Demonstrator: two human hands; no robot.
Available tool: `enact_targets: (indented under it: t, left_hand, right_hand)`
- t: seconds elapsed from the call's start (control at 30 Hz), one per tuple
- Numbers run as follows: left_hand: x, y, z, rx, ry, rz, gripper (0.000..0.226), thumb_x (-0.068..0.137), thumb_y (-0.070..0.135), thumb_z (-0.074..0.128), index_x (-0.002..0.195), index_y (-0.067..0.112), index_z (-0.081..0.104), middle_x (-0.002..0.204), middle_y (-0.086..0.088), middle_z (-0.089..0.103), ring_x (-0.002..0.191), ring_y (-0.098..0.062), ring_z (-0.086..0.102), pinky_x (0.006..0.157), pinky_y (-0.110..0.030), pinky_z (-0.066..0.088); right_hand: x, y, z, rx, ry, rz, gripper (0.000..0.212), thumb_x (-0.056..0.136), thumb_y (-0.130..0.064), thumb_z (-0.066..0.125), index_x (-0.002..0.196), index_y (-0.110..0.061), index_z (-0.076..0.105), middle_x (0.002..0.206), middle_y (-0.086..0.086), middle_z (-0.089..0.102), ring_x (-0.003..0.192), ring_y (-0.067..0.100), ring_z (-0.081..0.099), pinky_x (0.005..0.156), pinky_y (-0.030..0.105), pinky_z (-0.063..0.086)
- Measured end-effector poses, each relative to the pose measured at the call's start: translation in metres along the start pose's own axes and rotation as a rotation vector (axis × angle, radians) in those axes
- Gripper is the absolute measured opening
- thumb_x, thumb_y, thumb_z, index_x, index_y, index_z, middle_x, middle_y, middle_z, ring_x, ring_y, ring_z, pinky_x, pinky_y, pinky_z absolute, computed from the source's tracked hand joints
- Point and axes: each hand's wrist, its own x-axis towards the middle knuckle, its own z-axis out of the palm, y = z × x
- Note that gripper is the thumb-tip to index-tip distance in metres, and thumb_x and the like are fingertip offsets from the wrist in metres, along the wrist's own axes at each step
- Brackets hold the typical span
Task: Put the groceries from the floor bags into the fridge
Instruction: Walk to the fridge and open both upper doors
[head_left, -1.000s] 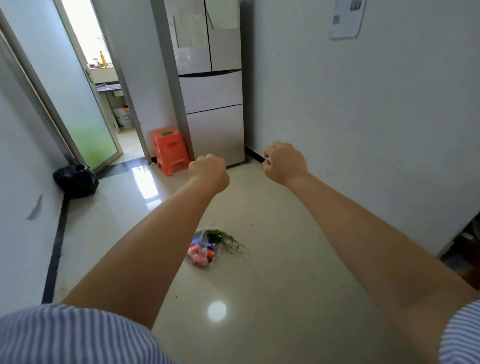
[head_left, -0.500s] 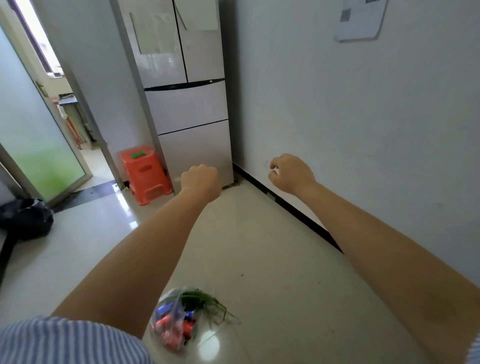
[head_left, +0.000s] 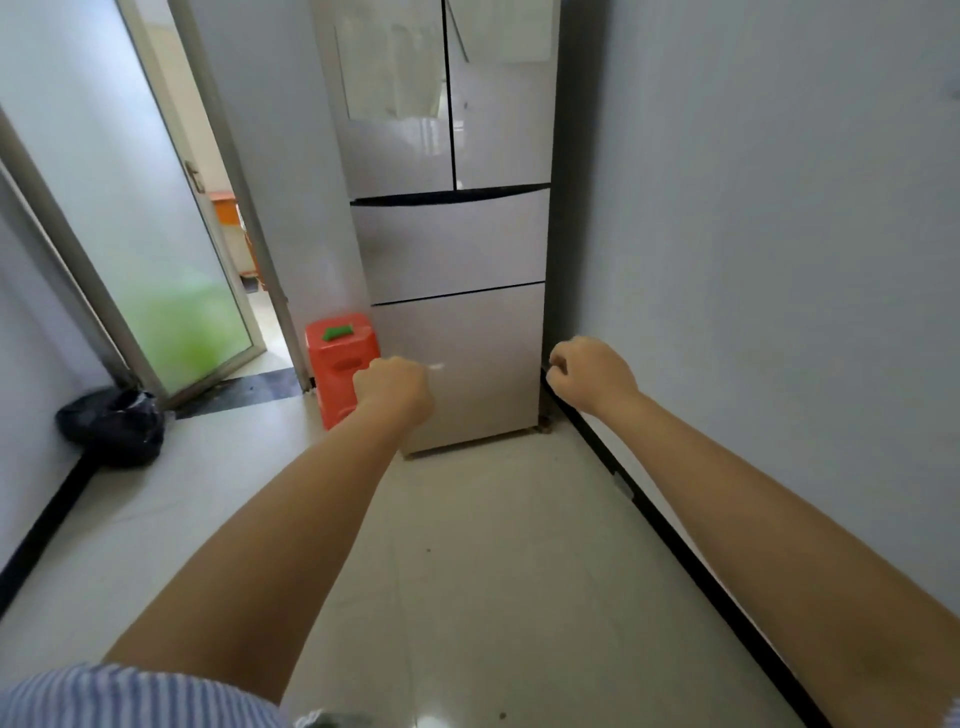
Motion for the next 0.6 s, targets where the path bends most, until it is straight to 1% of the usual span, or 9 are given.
enact_targets:
  t: [0.07,0.17,0.23,0.4,0.5,0.53,0.6]
  left_hand:
    - [0.055,0.007,0.002,0.019,-0.013,-0.028,0.028,0.092,0.022,0.051,0.115,0.01,0.063,0.119,-0.009,0.063,0.111,-0.027,0.059,0.092,-0.033,0.047]
    - [0.138,0.017,-0.004,0.043,-0.032,-0.05,0.027,0.093,0.016,0.047,0.115,0.009,0.062,0.121,-0.01,0.062,0.112,-0.028,0.058,0.093,-0.032,0.047]
    - [0.192,0.022,-0.01,0.006,-0.028,-0.071,0.029,0.092,0.013,0.046,0.117,0.008,0.061,0.123,-0.01,0.061,0.115,-0.028,0.057,0.094,-0.033,0.047]
    - [0.311,0.039,-0.018,-0.009,-0.027,-0.063,0.031,0.091,0.013,0.045,0.118,0.006,0.06,0.125,-0.011,0.059,0.117,-0.028,0.055,0.092,-0.033,0.046]
    - [0.38,0.05,-0.014,-0.01,-0.006,-0.07,0.033,0.092,0.012,0.044,0.121,0.006,0.058,0.128,-0.012,0.057,0.119,-0.03,0.053,0.093,-0.036,0.046]
    - [0.404,0.053,-0.011,-0.015,0.0,-0.078,0.033,0.093,0.011,0.044,0.121,0.005,0.058,0.127,-0.013,0.058,0.118,-0.031,0.053,0.093,-0.036,0.046]
    - [0.451,0.059,-0.008,-0.047,0.014,-0.098,0.029,0.093,0.012,0.043,0.114,0.002,0.061,0.121,-0.015,0.061,0.113,-0.031,0.057,0.09,-0.036,0.048]
  right_hand:
    - [0.057,0.011,0.012,0.006,0.003,-0.03,0.03,0.09,-0.011,0.043,0.11,-0.001,0.063,0.116,0.018,0.06,0.103,0.034,0.056,0.085,0.04,0.05]
    - [0.144,0.023,0.024,0.021,-0.021,-0.045,0.038,0.092,-0.012,0.041,0.128,-0.005,0.052,0.126,0.016,0.054,0.112,0.032,0.053,0.09,0.041,0.047]
    - [0.197,0.03,0.03,0.027,-0.046,-0.048,0.042,0.093,-0.013,0.041,0.134,-0.007,0.045,0.131,0.014,0.051,0.114,0.03,0.053,0.09,0.038,0.046]
    - [0.317,0.048,0.045,0.046,-0.062,-0.047,0.042,0.093,-0.012,0.041,0.134,-0.007,0.046,0.136,0.013,0.049,0.12,0.029,0.051,0.093,0.037,0.045]
    - [0.392,0.06,0.055,0.063,-0.055,-0.077,0.04,0.093,-0.012,0.041,0.133,-0.006,0.047,0.134,0.015,0.051,0.118,0.03,0.052,0.093,0.037,0.046]
    - [0.418,0.064,0.058,0.066,-0.048,-0.089,0.04,0.093,-0.012,0.041,0.132,-0.005,0.047,0.134,0.015,0.051,0.118,0.03,0.052,0.093,0.037,0.046]
    - [0.468,0.072,0.066,0.066,-0.042,-0.112,0.04,0.094,-0.013,0.041,0.132,-0.005,0.048,0.134,0.016,0.05,0.117,0.031,0.052,0.094,0.038,0.045]
